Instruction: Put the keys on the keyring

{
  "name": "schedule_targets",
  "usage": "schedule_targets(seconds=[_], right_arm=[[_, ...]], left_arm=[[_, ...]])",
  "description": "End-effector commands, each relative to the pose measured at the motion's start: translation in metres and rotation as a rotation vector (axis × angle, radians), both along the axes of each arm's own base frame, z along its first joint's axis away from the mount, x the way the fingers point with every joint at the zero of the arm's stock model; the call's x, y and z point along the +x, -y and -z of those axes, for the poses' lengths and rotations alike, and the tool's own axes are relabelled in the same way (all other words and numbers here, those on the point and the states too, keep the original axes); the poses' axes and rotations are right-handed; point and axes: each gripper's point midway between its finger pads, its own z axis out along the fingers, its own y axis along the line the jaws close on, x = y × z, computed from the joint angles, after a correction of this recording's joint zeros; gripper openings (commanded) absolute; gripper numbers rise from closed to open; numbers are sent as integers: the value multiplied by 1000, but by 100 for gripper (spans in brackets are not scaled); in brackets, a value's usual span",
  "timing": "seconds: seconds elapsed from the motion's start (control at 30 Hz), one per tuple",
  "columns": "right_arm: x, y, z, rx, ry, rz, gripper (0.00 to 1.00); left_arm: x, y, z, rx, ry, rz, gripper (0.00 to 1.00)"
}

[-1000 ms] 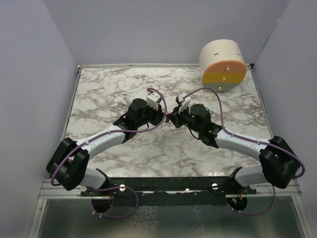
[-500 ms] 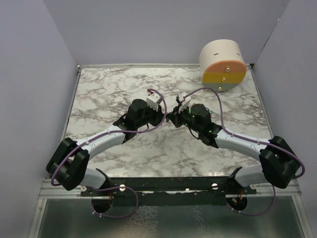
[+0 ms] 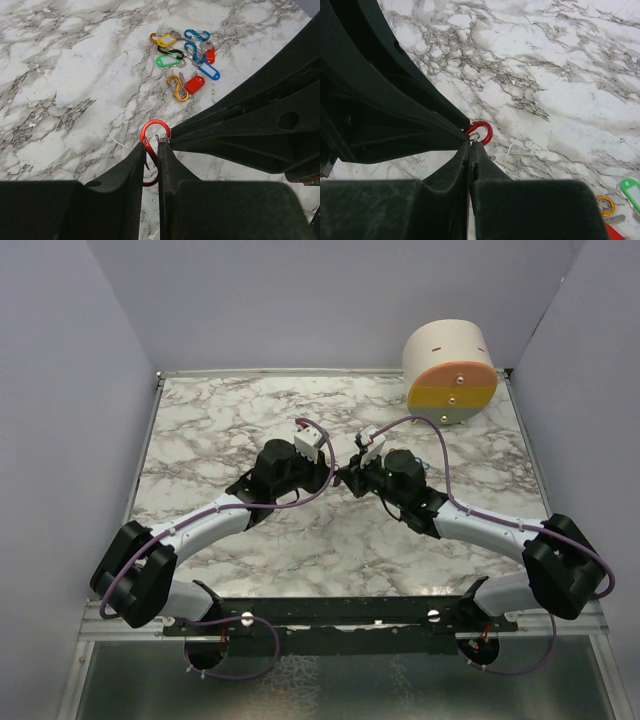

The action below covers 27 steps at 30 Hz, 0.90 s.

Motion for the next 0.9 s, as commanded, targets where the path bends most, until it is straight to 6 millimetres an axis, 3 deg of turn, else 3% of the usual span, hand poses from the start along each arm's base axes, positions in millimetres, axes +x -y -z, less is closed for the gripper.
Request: schedule_targets(seconds=[0.0, 0.87], right_arm=[[6, 1, -9, 22, 23, 24, 1], [10, 16, -15, 35, 48, 76, 1]], left_arm=[[-6, 4, -15, -42, 27, 37, 0], [-10, 6, -2, -13, -19, 62, 0]])
